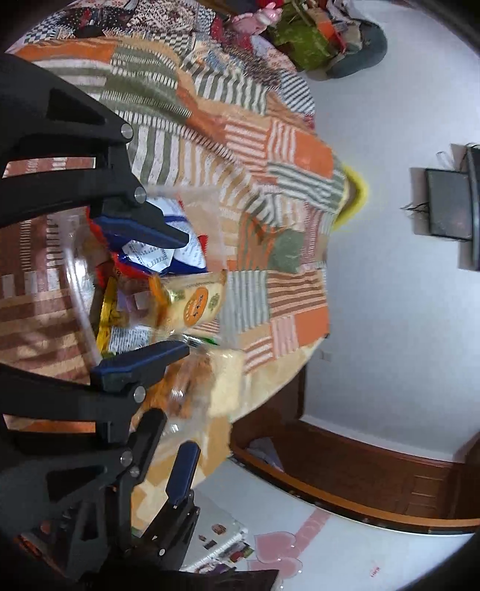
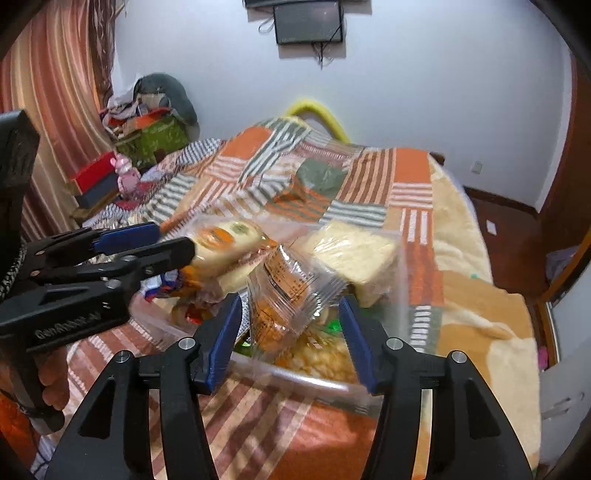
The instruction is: Organize snacks
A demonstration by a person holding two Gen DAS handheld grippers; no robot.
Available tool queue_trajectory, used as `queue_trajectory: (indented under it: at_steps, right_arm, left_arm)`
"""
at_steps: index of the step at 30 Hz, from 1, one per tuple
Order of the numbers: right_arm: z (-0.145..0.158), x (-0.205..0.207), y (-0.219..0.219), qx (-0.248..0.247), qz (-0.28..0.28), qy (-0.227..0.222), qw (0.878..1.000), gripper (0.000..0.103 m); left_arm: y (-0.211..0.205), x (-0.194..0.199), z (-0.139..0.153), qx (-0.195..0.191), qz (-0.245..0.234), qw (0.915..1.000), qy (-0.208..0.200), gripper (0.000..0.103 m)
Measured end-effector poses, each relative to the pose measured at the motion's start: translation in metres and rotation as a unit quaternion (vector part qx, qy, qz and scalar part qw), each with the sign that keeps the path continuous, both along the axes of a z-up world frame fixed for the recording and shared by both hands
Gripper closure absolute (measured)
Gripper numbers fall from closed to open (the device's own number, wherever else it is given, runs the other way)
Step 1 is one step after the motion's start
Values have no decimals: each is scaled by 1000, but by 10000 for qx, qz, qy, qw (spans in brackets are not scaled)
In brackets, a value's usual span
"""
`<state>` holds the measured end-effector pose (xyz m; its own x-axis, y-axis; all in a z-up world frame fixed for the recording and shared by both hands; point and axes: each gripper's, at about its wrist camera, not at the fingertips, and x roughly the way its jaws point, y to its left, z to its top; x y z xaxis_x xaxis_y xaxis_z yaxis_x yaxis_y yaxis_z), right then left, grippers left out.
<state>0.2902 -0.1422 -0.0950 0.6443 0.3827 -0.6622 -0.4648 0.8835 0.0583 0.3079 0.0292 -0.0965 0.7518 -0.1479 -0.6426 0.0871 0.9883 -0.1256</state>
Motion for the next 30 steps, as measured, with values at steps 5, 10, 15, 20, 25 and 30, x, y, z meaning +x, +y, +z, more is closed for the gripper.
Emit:
queue_trajectory:
  at_steps: [5, 10, 15, 20, 25, 30]
  right_arm:
    - [42, -30, -19, 163, -127, -502, 9985, 52]
    - [80, -67, -33, 470, -159, -947, 9943, 52]
    - [108, -108, -41, 751, -139, -1321, 9883, 50]
    - [117, -140, -40, 825, -174, -1639, 9829, 29]
    - [115, -158, -36, 764, -346, -1914, 9779, 9]
    - [112, -169, -36, 679, -552, -2131, 9731, 0]
  left_arm:
    - [-1, -43, 43, 67, 80, 9982, -598, 51]
    - [-3, -92, 82, 66, 130, 9931, -1166, 50]
    - [-7, -144, 109, 176, 238, 9850, -1702, 40]
    - [-13, -187, 122, 269, 379, 9764, -2108, 18]
    - [-21, -211, 125, 336, 349, 9726, -2275, 9]
    - [-26, -224, 125, 325, 412, 9700, -2373, 2]
